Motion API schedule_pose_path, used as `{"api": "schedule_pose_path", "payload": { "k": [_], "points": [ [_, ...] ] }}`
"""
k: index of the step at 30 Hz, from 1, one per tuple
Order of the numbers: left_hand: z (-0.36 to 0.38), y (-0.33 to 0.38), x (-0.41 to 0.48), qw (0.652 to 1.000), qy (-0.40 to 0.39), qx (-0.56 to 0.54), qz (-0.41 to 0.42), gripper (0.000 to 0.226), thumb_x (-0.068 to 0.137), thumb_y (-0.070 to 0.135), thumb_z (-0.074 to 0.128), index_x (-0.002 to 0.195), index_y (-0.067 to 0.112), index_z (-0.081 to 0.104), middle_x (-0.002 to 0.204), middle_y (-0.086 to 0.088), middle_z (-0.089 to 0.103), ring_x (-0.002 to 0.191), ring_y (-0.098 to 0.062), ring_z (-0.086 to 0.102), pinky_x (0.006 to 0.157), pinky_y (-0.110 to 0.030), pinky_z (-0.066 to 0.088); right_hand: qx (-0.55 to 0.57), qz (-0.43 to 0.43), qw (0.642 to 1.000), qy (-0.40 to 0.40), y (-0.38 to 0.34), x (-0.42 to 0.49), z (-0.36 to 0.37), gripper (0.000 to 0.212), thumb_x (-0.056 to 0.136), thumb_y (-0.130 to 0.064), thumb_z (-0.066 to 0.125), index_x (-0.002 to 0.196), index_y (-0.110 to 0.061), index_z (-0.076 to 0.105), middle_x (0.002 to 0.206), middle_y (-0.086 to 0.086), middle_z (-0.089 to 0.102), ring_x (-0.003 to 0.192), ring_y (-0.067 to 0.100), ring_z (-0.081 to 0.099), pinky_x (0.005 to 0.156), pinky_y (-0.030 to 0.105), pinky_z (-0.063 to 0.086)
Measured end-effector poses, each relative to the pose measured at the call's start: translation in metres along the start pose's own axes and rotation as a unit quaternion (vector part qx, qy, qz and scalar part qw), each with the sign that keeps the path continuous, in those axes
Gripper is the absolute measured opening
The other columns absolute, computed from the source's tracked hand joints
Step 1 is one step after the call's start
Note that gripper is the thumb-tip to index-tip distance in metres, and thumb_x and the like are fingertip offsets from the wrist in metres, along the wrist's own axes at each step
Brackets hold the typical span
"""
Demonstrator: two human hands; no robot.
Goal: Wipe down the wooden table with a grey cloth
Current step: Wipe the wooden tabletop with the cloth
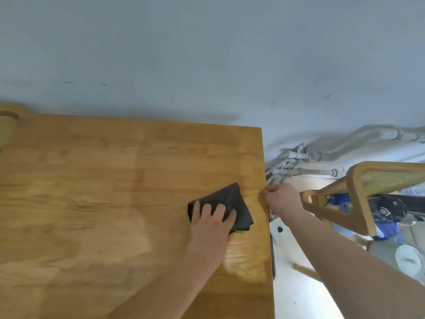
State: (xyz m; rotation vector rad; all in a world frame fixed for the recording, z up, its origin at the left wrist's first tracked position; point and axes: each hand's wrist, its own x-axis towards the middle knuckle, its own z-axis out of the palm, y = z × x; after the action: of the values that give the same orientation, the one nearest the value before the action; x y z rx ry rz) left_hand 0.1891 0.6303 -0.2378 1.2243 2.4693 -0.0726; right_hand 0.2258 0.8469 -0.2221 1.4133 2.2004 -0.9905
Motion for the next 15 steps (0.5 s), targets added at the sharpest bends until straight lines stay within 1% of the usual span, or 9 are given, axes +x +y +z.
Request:
{"api": "schedule_pose_path", "payload": {
  "k": [2, 4, 6, 7, 8, 10, 12, 13, 15],
  "points": [
    [0.008, -0.011, 0.001, 0.991, -0.007, 0.02, 0.133, 0.079, 0.095, 0.022, 0.064, 0.16, 0.033, 0.02, 0.142, -0.005, 0.036, 0.128, -0.036, 0.036, 0.122, -0.061, 0.01, -0.014, 0.031, 0.999, -0.012, -0.003, 0.013, -0.005, 0.019, 0.094, -0.029, 0.068, 0.094, -0.014, 0.079, 0.079, 0.007, 0.078, 0.077, 0.027, 0.076, 0.077, 0.045, 0.065],
    [0.008, -0.042, 0.023, 0.964, 0.027, 0.041, 0.262, 0.069, 0.095, 0.036, 0.067, 0.154, 0.039, 0.031, 0.132, -0.003, 0.045, 0.116, -0.032, 0.045, 0.109, -0.054, 0.027, 0.001, 0.059, 0.998, -0.035, -0.006, 0.021, -0.01, 0.013, 0.093, -0.025, 0.072, 0.087, -0.014, 0.073, 0.071, 0.008, 0.078, 0.068, 0.024, 0.078, 0.067, 0.043, 0.066],
    [-0.004, -0.07, 0.061, 0.939, 0.043, 0.098, 0.327, 0.056, 0.102, 0.048, 0.054, 0.153, 0.043, 0.033, 0.13, -0.001, 0.047, 0.113, -0.029, 0.045, 0.1, -0.048, 0.033, -0.002, 0.071, 0.996, -0.05, -0.008, 0.024, -0.013, 0.012, 0.094, -0.026, 0.073, 0.089, -0.016, 0.071, 0.072, 0.008, 0.078, 0.068, 0.023, 0.078, 0.066, 0.042, 0.066],
    [-0.014, -0.078, 0.081, 0.937, 0.04, 0.117, 0.326, 0.054, 0.104, 0.05, 0.046, 0.155, 0.044, 0.03, 0.134, 0.0, 0.046, 0.118, -0.029, 0.042, 0.101, -0.047, 0.033, 0.003, 0.076, 0.996, -0.054, -0.008, 0.026, -0.013, 0.012, 0.095, -0.026, 0.073, 0.089, -0.016, 0.071, 0.074, 0.009, 0.078, 0.07, 0.023, 0.078, 0.067, 0.044, 0.066],
    [-0.024, -0.08, 0.1, 0.952, 0.035, 0.111, 0.284, 0.053, 0.106, 0.051, 0.041, 0.157, 0.045, 0.027, 0.138, 0.0, 0.044, 0.123, -0.028, 0.04, 0.103, -0.046, 0.032, 0.011, 0.079, 0.995, -0.057, -0.008, 0.026, -0.013, 0.012, 0.095, -0.026, 0.073, 0.089, -0.016, 0.07, 0.075, 0.01, 0.078, 0.071, 0.025, 0.078, 0.067, 0.046, 0.066],
    [-0.041, -0.075, 0.139, 0.991, 0.057, 0.044, 0.115, 0.052, 0.107, 0.051, 0.035, 0.158, 0.047, 0.026, 0.138, 0.001, 0.042, 0.126, -0.027, 0.038, 0.102, -0.045, 0.03, 0.02, 0.087, 0.994, -0.063, -0.008, 0.028, -0.012, 0.012, 0.095, -0.026, 0.072, 0.087, -0.018, 0.067, 0.077, 0.011, 0.078, 0.071, 0.025, 0.078, 0.067, 0.047, 0.066],
    [-0.056, -0.058, 0.17, 0.998, 0.054, -0.03, -0.033, 0.052, 0.106, 0.048, 0.036, 0.157, 0.046, 0.028, 0.134, -0.001, 0.04, 0.122, -0.029, 0.039, 0.098, -0.047, 0.032, 0.033, 0.097, 0.993, -0.066, -0.008, 0.031, -0.012, 0.01, 0.094, -0.027, 0.072, 0.092, -0.019, 0.067, 0.079, 0.01, 0.078, 0.069, 0.024, 0.078, 0.066, 0.045, 0.066],
    [-0.061, -0.043, 0.175, 0.997, 0.035, -0.039, -0.063, 0.052, 0.106, 0.046, 0.037, 0.157, 0.044, 0.028, 0.135, -0.003, 0.039, 0.121, -0.03, 0.04, 0.098, -0.049, 0.033, 0.04, 0.099, 0.992, -0.067, -0.008, 0.032, -0.012, 0.01, 0.094, -0.027, 0.072, 0.098, -0.018, 0.067, 0.08, 0.01, 0.077, 0.069, 0.023, 0.078, 0.063, 0.042, 0.066],
    [-0.063, -0.012, 0.174, 1.0, 0.002, -0.001, -0.024, 0.054, 0.106, 0.044, 0.039, 0.157, 0.039, 0.025, 0.141, -0.007, 0.037, 0.123, -0.033, 0.041, 0.101, -0.052, 0.033, 0.048, 0.1, 0.991, -0.072, -0.007, 0.035, -0.012, 0.013, 0.095, -0.024, 0.07, 0.106, -0.022, 0.064, 0.081, 0.01, 0.077, 0.069, 0.024, 0.077, 0.058, 0.037, 0.064]
  ]
}}
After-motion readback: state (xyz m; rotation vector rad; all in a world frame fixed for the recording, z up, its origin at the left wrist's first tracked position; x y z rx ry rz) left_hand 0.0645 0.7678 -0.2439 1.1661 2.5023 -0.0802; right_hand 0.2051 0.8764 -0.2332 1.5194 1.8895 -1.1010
